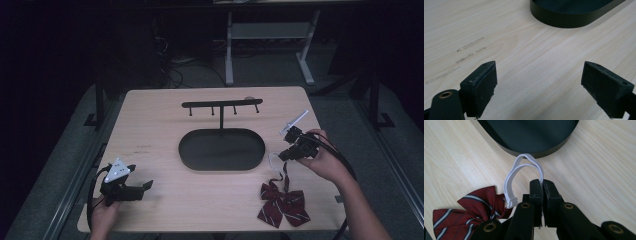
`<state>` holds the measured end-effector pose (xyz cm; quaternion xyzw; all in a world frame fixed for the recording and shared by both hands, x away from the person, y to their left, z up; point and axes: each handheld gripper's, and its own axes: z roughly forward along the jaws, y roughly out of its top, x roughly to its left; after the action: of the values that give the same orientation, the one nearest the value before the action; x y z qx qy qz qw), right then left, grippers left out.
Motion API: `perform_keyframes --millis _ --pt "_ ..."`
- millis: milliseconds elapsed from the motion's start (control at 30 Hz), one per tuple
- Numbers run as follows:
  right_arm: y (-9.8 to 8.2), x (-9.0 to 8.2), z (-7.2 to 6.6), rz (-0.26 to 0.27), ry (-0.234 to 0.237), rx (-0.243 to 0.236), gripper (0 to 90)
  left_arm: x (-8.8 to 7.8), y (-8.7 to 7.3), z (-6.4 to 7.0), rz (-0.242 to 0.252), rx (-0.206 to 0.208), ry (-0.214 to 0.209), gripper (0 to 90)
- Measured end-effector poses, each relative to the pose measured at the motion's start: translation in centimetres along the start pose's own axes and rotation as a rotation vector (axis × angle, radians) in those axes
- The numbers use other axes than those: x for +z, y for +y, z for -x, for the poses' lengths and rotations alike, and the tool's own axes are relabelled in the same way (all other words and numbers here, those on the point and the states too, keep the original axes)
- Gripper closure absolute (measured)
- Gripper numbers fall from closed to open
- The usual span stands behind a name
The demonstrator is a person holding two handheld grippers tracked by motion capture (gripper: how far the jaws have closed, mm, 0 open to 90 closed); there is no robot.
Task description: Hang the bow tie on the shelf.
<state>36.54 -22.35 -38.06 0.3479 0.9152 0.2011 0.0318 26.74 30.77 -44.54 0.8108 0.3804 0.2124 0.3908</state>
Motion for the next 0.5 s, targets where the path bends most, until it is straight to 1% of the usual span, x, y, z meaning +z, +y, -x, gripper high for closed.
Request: perform_keyframes --millis 100,133,267,500 --pt "0.1 -0.2 -0.3 -0.002 -0.006 -0.010 86.6 0.0 0.0 0.0 0.003 -0.006 0.000 13.1" --pt "0.3 -0.4 -0.5 0.003 -0.001 -0.018 86.6 0.0 0.0 0.0 0.002 -0.005 0.000 13.1" --pt "0.4 -0.7 -0.7 0.012 0.007 -0.023 86.6 0.0 0.0 0.0 -0.002 0.004 0.000 13.1" --pt "0.7 -1.5 -1.2 0.024 0.009 -0.032 86.7 -0.1 0.0 -0.1 -0.006 0.006 0.000 13.1"
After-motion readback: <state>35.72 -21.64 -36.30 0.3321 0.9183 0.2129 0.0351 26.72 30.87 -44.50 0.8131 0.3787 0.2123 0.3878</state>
